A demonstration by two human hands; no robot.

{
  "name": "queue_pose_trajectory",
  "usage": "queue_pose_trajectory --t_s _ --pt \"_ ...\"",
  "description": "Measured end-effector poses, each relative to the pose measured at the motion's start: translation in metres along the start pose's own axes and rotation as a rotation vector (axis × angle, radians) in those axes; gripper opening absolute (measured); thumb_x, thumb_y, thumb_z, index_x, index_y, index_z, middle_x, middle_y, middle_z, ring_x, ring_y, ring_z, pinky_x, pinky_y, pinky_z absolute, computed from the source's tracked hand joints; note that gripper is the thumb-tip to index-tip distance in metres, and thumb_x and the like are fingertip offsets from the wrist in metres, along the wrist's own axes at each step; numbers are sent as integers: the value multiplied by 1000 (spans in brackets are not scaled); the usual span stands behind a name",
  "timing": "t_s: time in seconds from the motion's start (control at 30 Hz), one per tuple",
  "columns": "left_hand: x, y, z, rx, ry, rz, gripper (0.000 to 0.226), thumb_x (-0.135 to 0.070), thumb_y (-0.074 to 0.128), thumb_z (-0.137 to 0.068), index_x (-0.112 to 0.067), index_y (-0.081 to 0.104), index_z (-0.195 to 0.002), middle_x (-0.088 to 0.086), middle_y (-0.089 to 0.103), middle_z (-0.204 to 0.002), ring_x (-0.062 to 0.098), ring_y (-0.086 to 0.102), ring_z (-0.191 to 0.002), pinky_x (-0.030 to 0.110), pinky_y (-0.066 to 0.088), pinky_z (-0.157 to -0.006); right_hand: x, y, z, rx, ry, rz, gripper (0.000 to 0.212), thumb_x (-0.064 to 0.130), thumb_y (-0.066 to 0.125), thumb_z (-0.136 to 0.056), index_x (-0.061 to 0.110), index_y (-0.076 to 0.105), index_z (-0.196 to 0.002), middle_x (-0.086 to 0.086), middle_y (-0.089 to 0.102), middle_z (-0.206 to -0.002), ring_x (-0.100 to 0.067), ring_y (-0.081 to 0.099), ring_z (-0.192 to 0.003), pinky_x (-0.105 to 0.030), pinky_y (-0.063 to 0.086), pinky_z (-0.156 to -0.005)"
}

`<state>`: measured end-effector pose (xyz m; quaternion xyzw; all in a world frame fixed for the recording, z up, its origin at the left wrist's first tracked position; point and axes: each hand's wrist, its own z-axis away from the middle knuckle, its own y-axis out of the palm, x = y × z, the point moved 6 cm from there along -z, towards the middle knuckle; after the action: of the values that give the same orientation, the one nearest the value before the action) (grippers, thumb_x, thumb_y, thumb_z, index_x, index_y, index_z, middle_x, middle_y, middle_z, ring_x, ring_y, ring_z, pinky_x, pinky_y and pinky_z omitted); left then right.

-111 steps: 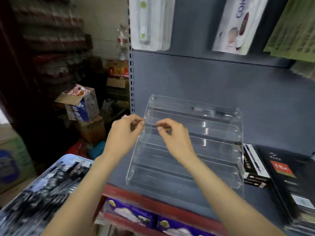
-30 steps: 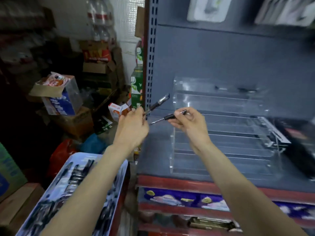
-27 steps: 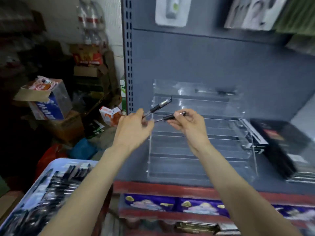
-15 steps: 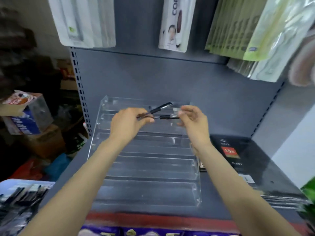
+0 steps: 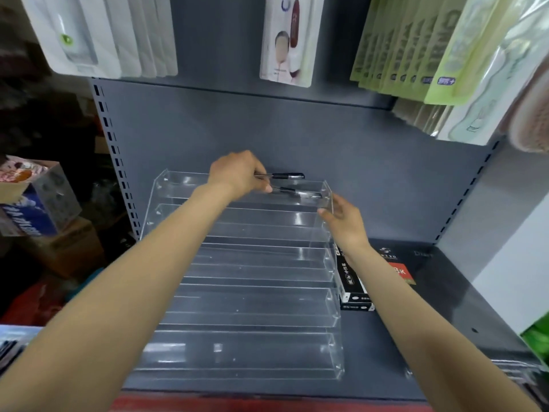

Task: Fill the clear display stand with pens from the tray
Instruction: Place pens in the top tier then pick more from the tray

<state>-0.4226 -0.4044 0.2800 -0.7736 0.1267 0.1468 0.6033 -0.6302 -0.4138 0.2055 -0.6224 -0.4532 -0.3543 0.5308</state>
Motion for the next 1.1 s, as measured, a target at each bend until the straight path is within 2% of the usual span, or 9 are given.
queue_pose_trajectory --t_s 0.1,0.3,0.4,0.5,0.6,0.7,0.8,0.87,1.1 --pt "5 1 -5 84 1 45 18 -44 72 -76 -32 62 -66 -4 64 -76 17 55 -79 25 36 -68 -5 5 -1 -62 -19 -2 44 6 51 -94 14 46 -137 -1 55 -133 -19 51 -124 -33 39 -107" --pt "4 8 -5 73 56 75 19 -41 69 -80 -26 73 -92 -3 70 -89 18 60 -87 25 40 -70 -8 8 1 -142 -38 8 44 7 46 -96 16 43 -139 -2 54 -135 -19 50 -125 -25 36 -102" --pt "2 11 -2 65 90 45 19 -43 66 -82 -27 66 -73 -7 60 -67 19 53 -75 25 33 -60 -9 8 2 -151 -38 18 43 8 46 -97 17 43 -139 -3 55 -134 -20 51 -124 -25 36 -99" --pt "0 13 1 40 100 1 35 -48 61 -84 -27 54 -57 -5 48 -56 19 47 -65 26 31 -57 -8 7 3 -153 -49 12 43 8 46 -96 17 44 -139 -2 55 -134 -21 51 -124 -24 36 -100" --pt "-3 15 2 20 116 -93 39 -51 55 -87 -18 64 -69 3 56 -64 23 52 -69 26 34 -58 -7 7 5 -156 -42 23 43 9 46 -97 17 43 -139 -3 55 -134 -21 51 -124 -26 36 -101" --pt "-6 17 5 3 130 -136 44 -54 48 -89 -16 63 -71 3 55 -65 25 53 -72 27 35 -59 -5 6 6 -160 -35 37 45 9 46 -97 16 40 -141 -4 53 -136 -22 49 -126 -26 35 -102" --pt "-10 17 8 -62 170 -97 35 -48 38 -95 -27 66 -100 2 64 -99 26 57 -93 28 38 -69 -4 6 7 -163 -39 46 43 9 45 -97 18 42 -140 -4 55 -134 -23 51 -124 -24 36 -98" --pt "-11 17 8 -94 193 -71 30 -37 35 -98 -32 58 -117 1 60 -116 25 56 -105 30 37 -76 -5 6 8 -165 -41 43 43 10 45 -97 18 44 -139 -3 56 -132 -22 52 -122 -24 37 -97" --pt "-16 18 -2 -20 248 -40 27 -27 44 -97 -34 61 -118 -1 60 -116 23 50 -113 30 39 -84 -4 6 10 -178 -54 39 41 10 45 -97 19 45 -138 -2 59 -127 -15 53 -111 -19 36 -90"
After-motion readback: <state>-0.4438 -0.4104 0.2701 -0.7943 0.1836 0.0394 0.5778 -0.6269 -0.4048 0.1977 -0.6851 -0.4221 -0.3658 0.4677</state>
